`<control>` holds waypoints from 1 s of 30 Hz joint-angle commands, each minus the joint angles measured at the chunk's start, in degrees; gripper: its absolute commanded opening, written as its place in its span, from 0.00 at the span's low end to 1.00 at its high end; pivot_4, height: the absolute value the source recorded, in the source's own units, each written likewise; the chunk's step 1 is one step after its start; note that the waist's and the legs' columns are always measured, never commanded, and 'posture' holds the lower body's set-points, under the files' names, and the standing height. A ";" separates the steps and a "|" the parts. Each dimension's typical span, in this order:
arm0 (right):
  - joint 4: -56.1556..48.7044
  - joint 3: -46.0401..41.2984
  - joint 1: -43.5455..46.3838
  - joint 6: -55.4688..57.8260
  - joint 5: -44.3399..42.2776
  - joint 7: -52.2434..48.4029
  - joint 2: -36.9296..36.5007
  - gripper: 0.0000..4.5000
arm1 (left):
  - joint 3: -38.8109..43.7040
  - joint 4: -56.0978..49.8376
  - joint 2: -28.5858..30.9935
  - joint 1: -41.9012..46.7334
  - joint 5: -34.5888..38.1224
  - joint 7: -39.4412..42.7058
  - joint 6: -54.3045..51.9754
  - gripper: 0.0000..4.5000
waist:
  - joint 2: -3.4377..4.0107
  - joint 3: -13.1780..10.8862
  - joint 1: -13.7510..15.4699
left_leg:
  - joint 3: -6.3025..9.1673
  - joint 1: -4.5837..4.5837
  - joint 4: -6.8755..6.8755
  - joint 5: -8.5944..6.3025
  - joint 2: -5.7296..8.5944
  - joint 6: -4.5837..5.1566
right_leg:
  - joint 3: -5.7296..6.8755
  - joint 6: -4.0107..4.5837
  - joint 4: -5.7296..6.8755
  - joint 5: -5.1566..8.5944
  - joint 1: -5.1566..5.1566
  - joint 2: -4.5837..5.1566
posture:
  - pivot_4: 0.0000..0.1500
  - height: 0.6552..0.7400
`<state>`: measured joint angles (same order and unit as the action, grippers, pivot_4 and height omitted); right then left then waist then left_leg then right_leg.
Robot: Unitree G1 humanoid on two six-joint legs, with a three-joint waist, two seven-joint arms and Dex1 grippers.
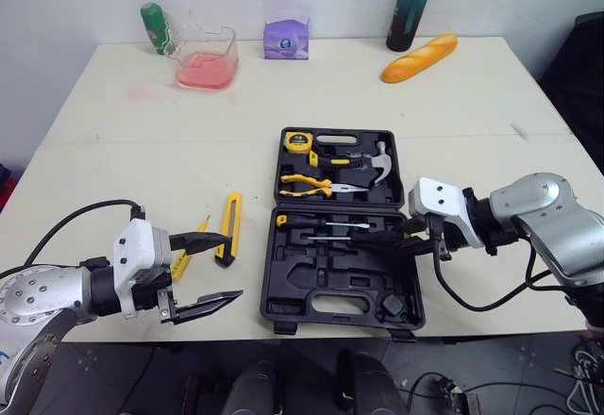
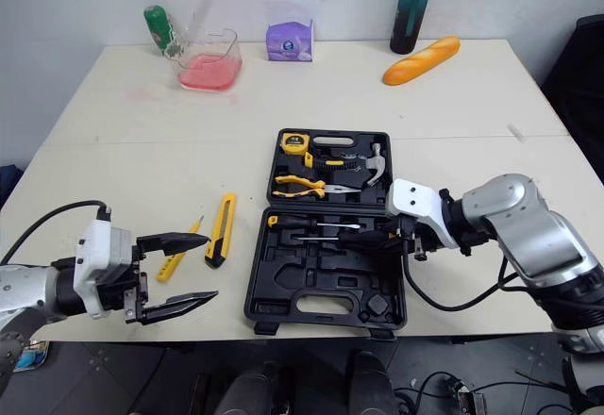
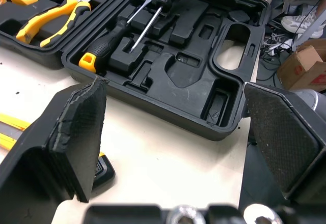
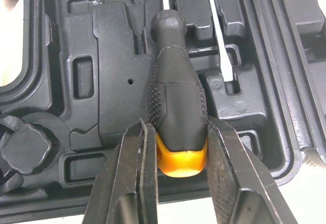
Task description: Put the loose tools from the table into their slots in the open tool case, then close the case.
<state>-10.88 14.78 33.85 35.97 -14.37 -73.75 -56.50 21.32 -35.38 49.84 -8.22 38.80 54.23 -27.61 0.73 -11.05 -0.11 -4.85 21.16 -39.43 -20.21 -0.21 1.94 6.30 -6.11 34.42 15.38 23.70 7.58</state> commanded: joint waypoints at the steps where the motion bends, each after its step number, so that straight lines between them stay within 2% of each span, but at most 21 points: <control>1: -0.61 -0.12 0.77 -0.49 0.97 0.47 0.53 0.19 | 0.07 -1.18 0.20 0.69 0.74 -0.11 0.01 1.00 | 0.00 0.00 -0.01 | 0.00 0.00 -0.01 0.00 0.00 0.00 | 0.00 0.00 0.01 0.00 0.00 0.00 | 1.00 0.94; 9: -1.28 0.64 1.65 3.00 0.03 0.54 2.81 0.19 | -0.19 -0.54 0.03 1.38 0.44 0.00 -0.12 1.00 | -0.01 0.01 -0.06 | 0.00 0.01 -0.05 0.00 -0.01 0.00 | -0.01 0.00 0.03 0.00 0.00 0.01 | 1.00 0.94; 11: -0.36 -0.70 1.70 0.20 0.68 0.66 2.85 0.42 | -0.05 -0.80 0.00 1.16 0.52 -0.05 -0.23 1.00 | -0.01 0.01 -0.07 | 0.00 0.01 -0.05 0.00 -0.01 0.00 | -0.01 0.00 0.03 0.00 0.00 0.01 | 1.00 0.94; 13: 0.28 -2.30 1.95 -1.12 0.28 0.50 2.55 0.58 | 0.16 -1.14 -0.02 0.91 0.64 -0.15 -0.38 1.00 | -0.01 0.01 -0.06 | -0.01 0.01 -0.05 0.00 -0.01 0.00 | -0.01 0.00 0.03 0.00 0.00 0.00 | 1.00 0.94; 20: 2.83 -7.69 -0.08 -6.28 -2.58 -4.31 -1.87 0.58 | 0.37 -2.21 -0.23 0.28 0.98 -0.83 -0.79 1.00 | -0.02 0.01 0.09 | 0.02 0.02 -0.06 -0.01 0.03 0.03 | 0.01 0.00 0.02 0.00 -0.01 -0.01 | 1.00 0.94; 23: 4.03 -10.39 -1.29 -9.20 -4.76 -5.12 -0.53 0.58 | 0.36 -2.20 -0.30 0.29 1.02 -0.85 -0.81 1.00 | -0.04 0.02 0.04 | 0.00 0.01 -0.08 -0.02 0.02 0.04 | -0.01 0.00 0.03 0.00 -0.03 -0.01 | 1.00 0.94; 27: 3.64 -15.19 -4.73 -9.06 -13.52 -3.94 7.48 0.58 | -0.92 -1.43 -0.29 1.83 0.51 -0.87 -0.31 1.00 | -0.06 0.03 -0.12 | -0.04 -0.03 -0.10 -0.02 -0.06 0.02 | -0.04 0.00 0.08 0.00 -0.03 -0.02 | 1.00 0.94; 30: 4.78 -14.72 -7.08 -11.75 -13.00 -3.76 10.50 0.30 | -1.61 -0.81 -0.25 2.86 0.17 -0.77 -0.05 1.00 | -0.07 0.04 0.00 | -0.04 -0.03 -0.10 -0.03 -0.09 0.00 | -0.03 0.00 0.11 0.00 -0.03 -0.07 | 1.00 0.94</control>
<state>-6.01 1.49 26.92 26.25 -26.47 -77.45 -46.01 19.50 -35.50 49.79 -5.70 38.83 53.34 -28.67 0.66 -11.01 -0.11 -4.92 21.13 -39.54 -20.24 -0.26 1.95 6.26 -6.11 34.54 15.38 23.68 7.51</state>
